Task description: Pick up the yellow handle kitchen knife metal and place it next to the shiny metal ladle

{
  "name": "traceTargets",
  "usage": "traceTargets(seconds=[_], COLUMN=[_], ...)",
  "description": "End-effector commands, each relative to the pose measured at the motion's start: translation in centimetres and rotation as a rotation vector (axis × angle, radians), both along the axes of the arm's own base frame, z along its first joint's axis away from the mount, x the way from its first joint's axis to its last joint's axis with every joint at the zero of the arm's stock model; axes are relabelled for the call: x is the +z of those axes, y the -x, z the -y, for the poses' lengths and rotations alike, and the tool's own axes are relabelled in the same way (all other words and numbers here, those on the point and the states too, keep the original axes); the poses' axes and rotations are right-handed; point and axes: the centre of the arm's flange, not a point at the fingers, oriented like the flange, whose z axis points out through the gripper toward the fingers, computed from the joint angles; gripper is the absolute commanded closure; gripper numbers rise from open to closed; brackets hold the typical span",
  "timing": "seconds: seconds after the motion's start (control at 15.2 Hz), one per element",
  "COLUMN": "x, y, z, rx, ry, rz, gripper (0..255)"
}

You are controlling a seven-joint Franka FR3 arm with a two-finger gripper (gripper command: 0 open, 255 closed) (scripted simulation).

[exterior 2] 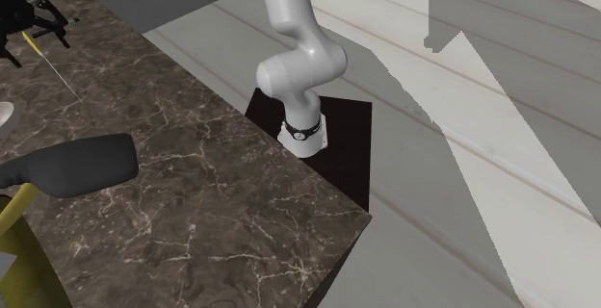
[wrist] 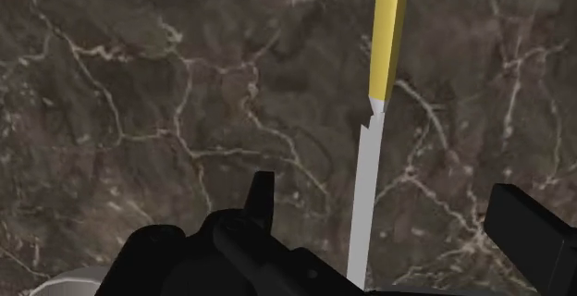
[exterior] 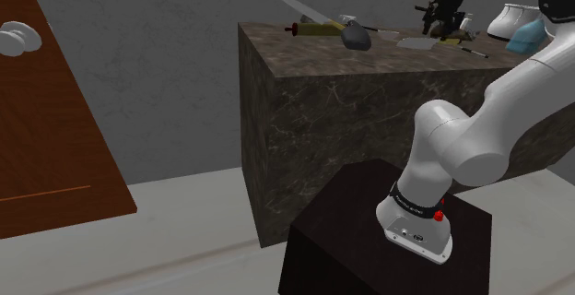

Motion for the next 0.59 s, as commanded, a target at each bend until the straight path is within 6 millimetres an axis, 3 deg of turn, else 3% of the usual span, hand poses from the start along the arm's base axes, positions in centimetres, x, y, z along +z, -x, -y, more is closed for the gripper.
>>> traceTargets(seconds=[0.0, 0.07, 0.53], x=[2.5, 3.6, 3.6], y=[0.0, 0.0, 0.0], z=[0.0, 0.0, 0.0], rx=[0.0, 0.0, 0.0], ry=[0.0, 0.0, 0.0], rz=[0.0, 0.0, 0.0], gripper=[0, 0, 0])
